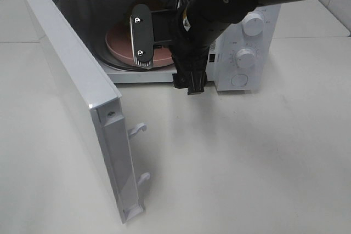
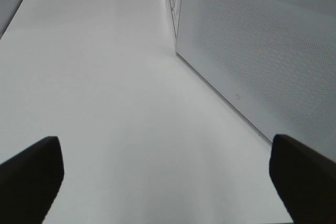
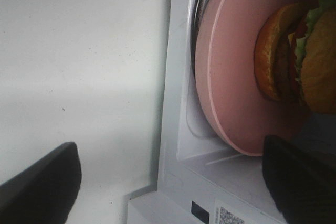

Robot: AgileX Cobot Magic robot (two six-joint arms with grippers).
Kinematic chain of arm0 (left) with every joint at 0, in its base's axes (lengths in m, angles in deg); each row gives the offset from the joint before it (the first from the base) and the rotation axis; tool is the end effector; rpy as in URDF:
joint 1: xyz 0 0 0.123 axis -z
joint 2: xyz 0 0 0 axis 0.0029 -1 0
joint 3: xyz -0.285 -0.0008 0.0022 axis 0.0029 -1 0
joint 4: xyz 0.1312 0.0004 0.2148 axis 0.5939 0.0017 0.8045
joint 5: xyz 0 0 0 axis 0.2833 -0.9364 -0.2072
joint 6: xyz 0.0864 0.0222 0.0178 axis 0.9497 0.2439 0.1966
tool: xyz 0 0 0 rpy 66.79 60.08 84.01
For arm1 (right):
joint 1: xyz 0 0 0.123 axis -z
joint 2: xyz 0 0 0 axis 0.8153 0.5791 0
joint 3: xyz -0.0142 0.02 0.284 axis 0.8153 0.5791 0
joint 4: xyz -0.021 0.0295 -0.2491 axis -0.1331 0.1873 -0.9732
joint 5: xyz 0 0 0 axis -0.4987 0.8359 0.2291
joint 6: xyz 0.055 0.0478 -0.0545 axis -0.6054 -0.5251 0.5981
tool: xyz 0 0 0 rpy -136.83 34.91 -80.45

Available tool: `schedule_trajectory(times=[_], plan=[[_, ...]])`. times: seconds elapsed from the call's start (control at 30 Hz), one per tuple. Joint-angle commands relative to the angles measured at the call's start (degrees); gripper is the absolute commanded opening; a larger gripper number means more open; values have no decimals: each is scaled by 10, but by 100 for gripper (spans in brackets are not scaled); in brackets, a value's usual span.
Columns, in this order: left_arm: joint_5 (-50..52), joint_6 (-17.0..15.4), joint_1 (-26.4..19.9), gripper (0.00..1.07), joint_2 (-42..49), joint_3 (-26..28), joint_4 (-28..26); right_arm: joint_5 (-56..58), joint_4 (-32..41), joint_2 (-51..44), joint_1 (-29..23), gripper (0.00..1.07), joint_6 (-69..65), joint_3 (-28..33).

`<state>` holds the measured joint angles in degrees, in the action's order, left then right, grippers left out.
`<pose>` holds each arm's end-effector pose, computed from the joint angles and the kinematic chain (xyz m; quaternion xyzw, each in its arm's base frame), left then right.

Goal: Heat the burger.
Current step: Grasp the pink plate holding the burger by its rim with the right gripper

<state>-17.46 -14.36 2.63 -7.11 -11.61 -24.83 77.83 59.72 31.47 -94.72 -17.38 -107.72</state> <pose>-0.0083 -0.0057 0.2815 0.0301 0.8485 -0.0438 0.5266 0.3309 0.2570 0.2155 -0.7348 0.5779 -0.1647 0.3146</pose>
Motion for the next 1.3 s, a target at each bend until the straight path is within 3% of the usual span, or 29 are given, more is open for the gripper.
schedule_trajectory(times=[0.03, 1.3], plan=[[-1, 1, -1, 100, 10, -1, -5, -3, 1, 13, -1, 90, -2, -14], [-1, -2, -1, 100, 10, -1, 1, 2, -15, 171, 1, 85, -46, -186]])
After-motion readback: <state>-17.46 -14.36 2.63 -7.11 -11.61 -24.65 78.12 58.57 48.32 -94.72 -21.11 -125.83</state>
